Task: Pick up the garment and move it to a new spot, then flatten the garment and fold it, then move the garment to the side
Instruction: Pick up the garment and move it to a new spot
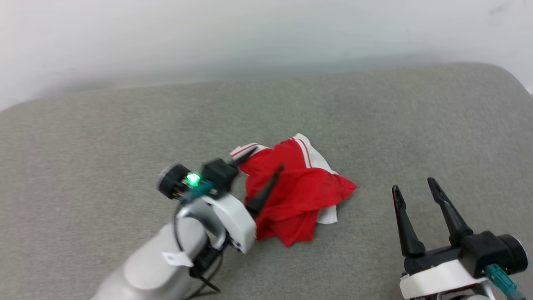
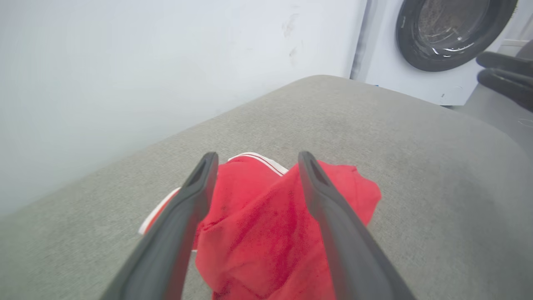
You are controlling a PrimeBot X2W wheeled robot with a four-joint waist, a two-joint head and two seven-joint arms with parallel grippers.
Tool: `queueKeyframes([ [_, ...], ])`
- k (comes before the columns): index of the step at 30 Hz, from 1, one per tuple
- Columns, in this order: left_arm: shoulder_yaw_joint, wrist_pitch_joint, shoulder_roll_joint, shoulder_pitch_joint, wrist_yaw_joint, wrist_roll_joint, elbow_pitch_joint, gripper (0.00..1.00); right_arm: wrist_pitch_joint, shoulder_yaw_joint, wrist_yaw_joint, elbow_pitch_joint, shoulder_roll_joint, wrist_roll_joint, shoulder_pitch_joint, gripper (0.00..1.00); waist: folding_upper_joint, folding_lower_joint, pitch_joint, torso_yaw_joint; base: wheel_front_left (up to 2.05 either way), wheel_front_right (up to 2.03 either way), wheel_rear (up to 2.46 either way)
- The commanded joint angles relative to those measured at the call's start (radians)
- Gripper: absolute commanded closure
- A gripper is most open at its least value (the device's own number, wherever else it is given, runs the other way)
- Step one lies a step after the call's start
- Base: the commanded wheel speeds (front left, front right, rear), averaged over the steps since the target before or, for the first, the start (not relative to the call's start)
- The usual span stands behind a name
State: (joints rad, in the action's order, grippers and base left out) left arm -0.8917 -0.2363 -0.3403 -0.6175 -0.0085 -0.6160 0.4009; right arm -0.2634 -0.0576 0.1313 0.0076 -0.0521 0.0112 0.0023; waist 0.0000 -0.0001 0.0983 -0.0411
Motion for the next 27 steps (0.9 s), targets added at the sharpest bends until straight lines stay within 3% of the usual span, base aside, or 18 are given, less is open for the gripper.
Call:
queueKeyframes([
  [1, 0.018, -0.010, -0.016, 0.004, 0.014, 0.000, -0.016, 0.00, -0.002, 0.004, -0.001, 0.002, 0.003, -0.006, 0.014, 0.00, 0.0000, 0.0001, -0.036, 0.035, 0.00, 0.00, 0.00],
  [8, 0.214, -0.030, -0.107, 0.121, 0.120, 0.027, -0.185, 0.00, -0.002, 0.013, -0.001, -0.001, 0.003, -0.022, 0.045, 0.00, 0.0000, 0.0001, -0.088, 0.081, 0.00, 0.00, 0.00],
  [14, 0.413, -0.029, -0.106, 0.364, 0.163, 0.119, -0.368, 0.00, -0.002, 0.012, -0.001, -0.009, 0.003, -0.024, 0.066, 0.00, 0.0000, 0.0001, -0.099, 0.094, 0.00, 0.00, 0.00],
  [19, 0.529, -0.029, -0.032, 0.547, 0.141, 0.205, -0.457, 0.00, -0.002, 0.006, -0.001, -0.011, 0.003, -0.018, 0.073, 0.00, 0.0000, 0.0001, -0.099, 0.098, 0.00, 0.00, 0.00],
  [27, 0.617, -0.029, 0.082, 0.645, 0.046, 0.309, -0.461, 0.00, -0.002, 0.000, -0.001, -0.008, 0.003, -0.013, 0.077, 0.00, 0.0000, 0.0001, -0.097, 0.102, 0.00, 0.00, 0.00],
])
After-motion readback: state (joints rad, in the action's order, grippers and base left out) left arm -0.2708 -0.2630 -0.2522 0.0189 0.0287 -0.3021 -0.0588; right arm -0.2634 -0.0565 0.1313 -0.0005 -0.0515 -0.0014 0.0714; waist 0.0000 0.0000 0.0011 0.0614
